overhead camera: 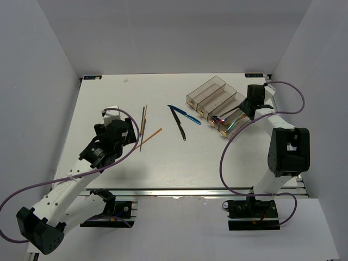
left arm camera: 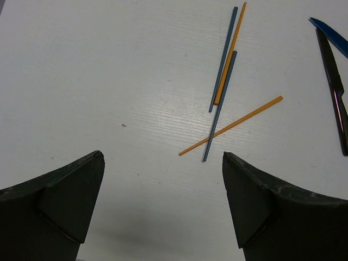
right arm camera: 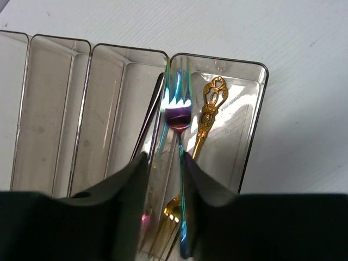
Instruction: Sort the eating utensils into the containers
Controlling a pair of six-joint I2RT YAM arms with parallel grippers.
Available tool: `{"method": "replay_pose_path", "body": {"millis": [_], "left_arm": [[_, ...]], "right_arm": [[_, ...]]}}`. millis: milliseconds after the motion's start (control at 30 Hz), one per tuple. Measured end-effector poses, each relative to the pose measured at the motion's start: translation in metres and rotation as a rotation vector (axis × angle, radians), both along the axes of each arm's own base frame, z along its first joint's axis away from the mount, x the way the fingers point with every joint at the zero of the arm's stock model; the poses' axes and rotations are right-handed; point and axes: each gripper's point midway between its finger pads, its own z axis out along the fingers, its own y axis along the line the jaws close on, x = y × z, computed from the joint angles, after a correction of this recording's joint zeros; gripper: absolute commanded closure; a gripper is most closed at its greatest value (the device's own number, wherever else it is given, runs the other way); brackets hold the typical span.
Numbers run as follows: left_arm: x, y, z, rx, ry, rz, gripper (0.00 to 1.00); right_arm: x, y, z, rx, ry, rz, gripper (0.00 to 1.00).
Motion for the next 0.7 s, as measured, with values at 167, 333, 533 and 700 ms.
{"method": "replay_pose_path", "body": {"millis": [167,333,533,700], "left_arm": [[0.000,0.000,0.000,0.000,0.000,0.000,0.02],[0.000,0.000,0.000,0.000,0.000,0.000,0.02],[0.000,0.000,-0.001,0.002,0.004,0.000,0.02],[0.001,-0.001,-0.003,0.006,0.010,0.000,0.02]], "right_arm": [[-0.001,0.000,-0.001,-0.001,0.003,0.001,0.51],[-0.002,0.001,-0.001,0.002,0.006,0.005,0.45],[-0.002,0.017,0.014,-0.004,-0.001,0.077,0.35],[0.000,0.038,0.029,0.000,-0.020,0.153,0.30]]}}
